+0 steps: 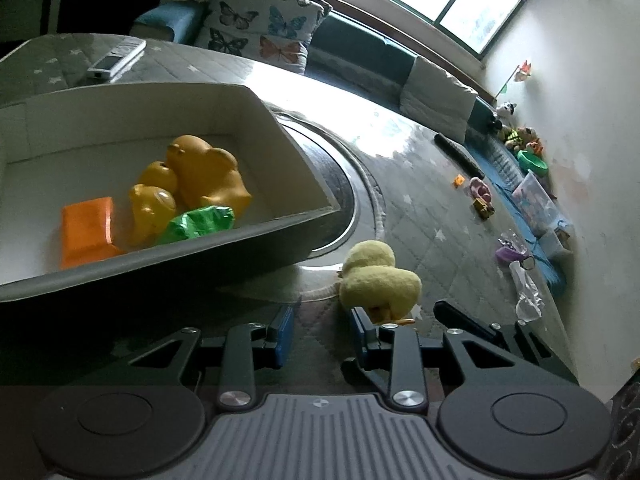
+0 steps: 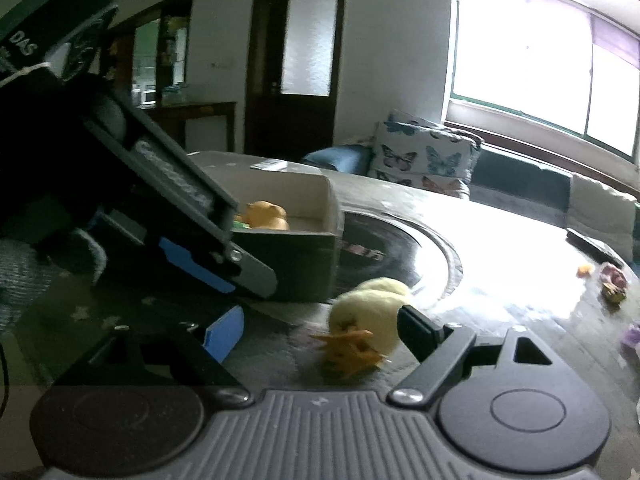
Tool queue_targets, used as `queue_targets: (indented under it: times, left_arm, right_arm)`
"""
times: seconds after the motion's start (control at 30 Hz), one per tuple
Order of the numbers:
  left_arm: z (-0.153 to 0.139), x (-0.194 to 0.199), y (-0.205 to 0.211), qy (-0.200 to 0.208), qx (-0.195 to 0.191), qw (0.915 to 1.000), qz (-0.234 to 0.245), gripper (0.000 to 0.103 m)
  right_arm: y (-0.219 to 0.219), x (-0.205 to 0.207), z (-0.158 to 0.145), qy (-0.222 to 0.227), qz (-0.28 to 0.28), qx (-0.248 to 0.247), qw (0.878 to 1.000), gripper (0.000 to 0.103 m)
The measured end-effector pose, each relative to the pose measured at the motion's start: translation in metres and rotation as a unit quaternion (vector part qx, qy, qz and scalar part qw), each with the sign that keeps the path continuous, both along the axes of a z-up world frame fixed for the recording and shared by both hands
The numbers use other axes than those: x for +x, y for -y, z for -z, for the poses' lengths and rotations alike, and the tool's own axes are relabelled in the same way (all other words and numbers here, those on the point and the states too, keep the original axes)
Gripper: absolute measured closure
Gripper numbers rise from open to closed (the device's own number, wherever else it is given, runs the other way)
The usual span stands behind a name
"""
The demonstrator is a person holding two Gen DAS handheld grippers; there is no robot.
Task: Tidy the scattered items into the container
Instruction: 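Withdraw both tools from the box toward the yellow chick plush, then close both tools around the yellow chick plush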
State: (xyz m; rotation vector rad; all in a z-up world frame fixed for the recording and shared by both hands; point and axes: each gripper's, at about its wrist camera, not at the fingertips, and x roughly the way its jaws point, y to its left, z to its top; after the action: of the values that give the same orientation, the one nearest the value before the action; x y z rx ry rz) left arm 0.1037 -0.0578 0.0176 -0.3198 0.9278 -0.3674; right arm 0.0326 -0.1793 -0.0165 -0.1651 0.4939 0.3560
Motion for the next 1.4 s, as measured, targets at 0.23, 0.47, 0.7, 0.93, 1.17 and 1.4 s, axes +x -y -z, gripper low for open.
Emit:
queue_targets:
  times: [0.23,0.47,0.7,0.93,1.17,1.4]
  left_arm:
    - [0.000,0.012,0.016,-0.003,-0.008,0.9999,0.015,0.069]
    - [0.000,0.033,0.030,-0.007,-0.023,0.9994,0.024,0.068]
    - [0.004,0.055,0.040,-0.018,-0.047,0.9983,0.031,0.068]
    - [0.013,0.072,0.045,-0.031,-0.063,0.9972,0.025,0.067]
    - [0.020,0.080,0.048,-0.035,-0.064,0.9973,0.008,0.066]
    - [0.028,0.083,0.049,-0.047,-0.056,0.9973,-0.002,0.064]
  right_arm:
    - [0.019,0.014,0.007,-0.014,0.027,0.013,0.999,0.017]
    - [0.024,0.024,0.015,-0.027,0.027,0.023,0.999,0.017]
    - [0.026,0.037,0.021,-0.042,0.025,0.038,0.998,0.017]
    - [0.027,0.044,0.026,-0.052,0.014,0.045,0.998,0.017]
    - [0.028,0.050,0.030,-0.066,0.013,0.052,0.996,0.019]
    - [0.030,0.053,0.031,-0.077,0.007,0.065,0.995,0.025]
